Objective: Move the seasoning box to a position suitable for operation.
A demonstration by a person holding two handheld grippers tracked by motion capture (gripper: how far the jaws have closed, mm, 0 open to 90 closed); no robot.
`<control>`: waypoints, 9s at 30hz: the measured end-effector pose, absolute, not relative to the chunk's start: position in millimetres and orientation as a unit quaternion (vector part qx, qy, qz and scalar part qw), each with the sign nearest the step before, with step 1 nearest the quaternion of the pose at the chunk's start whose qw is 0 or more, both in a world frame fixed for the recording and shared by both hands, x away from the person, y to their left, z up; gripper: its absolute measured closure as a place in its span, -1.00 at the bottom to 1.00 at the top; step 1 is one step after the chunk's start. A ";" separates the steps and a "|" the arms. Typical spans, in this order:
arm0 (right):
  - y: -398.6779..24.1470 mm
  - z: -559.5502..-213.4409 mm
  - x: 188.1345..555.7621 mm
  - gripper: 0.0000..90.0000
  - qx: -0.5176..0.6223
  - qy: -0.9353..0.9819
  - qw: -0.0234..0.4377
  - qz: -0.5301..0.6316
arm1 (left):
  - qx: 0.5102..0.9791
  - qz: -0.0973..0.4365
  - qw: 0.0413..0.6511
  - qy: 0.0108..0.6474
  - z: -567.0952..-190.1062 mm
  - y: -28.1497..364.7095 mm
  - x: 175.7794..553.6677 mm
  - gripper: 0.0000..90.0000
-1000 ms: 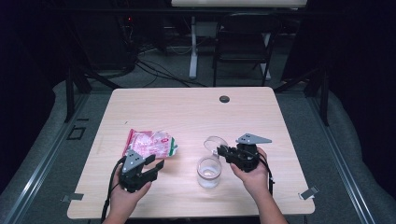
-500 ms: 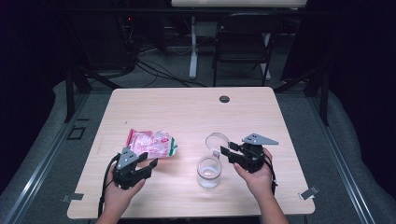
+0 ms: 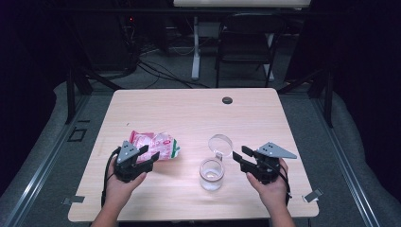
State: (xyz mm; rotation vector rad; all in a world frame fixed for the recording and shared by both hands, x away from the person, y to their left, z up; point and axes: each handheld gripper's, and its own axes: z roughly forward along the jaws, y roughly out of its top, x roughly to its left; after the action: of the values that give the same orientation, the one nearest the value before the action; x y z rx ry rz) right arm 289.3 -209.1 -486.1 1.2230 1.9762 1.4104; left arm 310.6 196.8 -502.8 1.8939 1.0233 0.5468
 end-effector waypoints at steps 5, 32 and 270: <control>-220.8 -486.6 280.5 0.26 0.451 0.699 0.215 0.512 | 0.775 0.214 0.435 0.406 -504.0 190.6 316.3 0.03; -225.2 -497.7 273.1 -0.08 0.465 0.713 0.223 0.474 | 0.826 0.261 0.367 0.338 -523.3 140.9 312.7 -0.34; -130.3 -454.2 289.6 0.36 0.309 0.794 0.167 0.497 | 0.772 0.135 0.532 0.321 -476.8 159.9 288.9 0.91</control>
State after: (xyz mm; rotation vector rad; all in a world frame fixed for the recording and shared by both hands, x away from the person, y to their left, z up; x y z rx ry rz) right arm 289.6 -130.3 -454.2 0.8793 2.2585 1.4139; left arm 288.9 159.9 -476.8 1.8414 0.7650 0.3226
